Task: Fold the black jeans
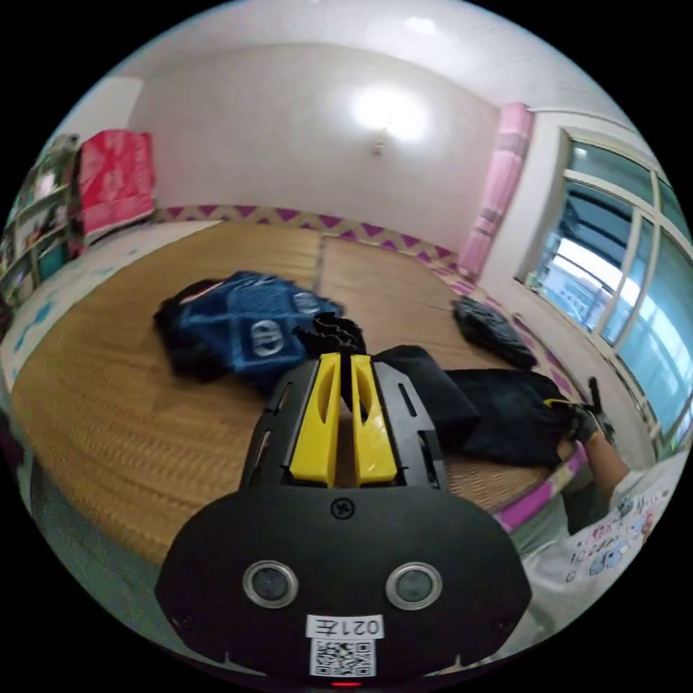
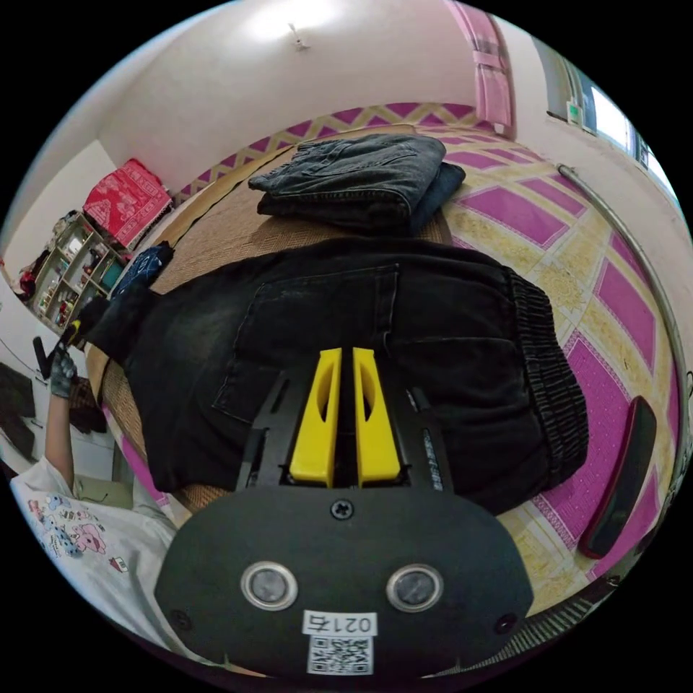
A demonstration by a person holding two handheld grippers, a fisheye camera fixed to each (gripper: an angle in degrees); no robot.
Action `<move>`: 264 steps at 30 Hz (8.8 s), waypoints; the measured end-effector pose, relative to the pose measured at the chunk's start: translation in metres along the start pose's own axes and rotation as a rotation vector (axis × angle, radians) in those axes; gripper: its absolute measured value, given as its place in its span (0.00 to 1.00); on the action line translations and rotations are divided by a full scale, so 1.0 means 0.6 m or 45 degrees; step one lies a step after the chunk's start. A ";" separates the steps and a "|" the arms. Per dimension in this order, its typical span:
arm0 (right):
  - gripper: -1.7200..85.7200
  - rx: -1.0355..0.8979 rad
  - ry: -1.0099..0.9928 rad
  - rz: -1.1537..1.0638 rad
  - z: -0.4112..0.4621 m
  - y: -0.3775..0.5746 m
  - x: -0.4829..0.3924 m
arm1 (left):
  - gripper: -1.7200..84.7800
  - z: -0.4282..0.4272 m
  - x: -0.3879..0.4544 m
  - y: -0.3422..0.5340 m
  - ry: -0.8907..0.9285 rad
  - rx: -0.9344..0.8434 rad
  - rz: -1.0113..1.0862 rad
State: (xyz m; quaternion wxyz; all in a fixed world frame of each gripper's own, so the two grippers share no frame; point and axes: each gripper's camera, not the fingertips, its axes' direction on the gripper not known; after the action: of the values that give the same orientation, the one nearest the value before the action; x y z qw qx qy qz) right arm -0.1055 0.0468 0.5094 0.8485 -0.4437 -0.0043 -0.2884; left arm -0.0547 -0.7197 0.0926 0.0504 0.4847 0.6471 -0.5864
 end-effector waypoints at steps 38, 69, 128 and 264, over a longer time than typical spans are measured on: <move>0.01 -0.172 0.026 -1.020 -0.035 -0.074 -0.053 | 0.09 0.197 0.126 -0.065 0.154 -0.571 0.831; 0.04 -0.190 -0.433 -0.812 -0.219 0.516 0.023 | 0.01 -0.339 -0.035 0.249 0.687 -0.126 0.267; 0.13 0.401 -0.483 0.811 -0.419 0.635 0.403 | 0.10 -0.522 -0.237 0.280 0.222 0.003 -0.735; 0.10 0.389 -0.644 -0.289 -0.174 0.501 0.054 | 0.03 0.296 0.815 0.207 0.419 -0.429 0.544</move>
State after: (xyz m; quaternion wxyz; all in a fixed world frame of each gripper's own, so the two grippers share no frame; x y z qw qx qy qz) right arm 0.0435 0.0844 0.2289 0.8399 -0.3652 -0.3079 -0.2576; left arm -0.3157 -0.6048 -0.3598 0.1465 0.6830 0.6180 -0.3608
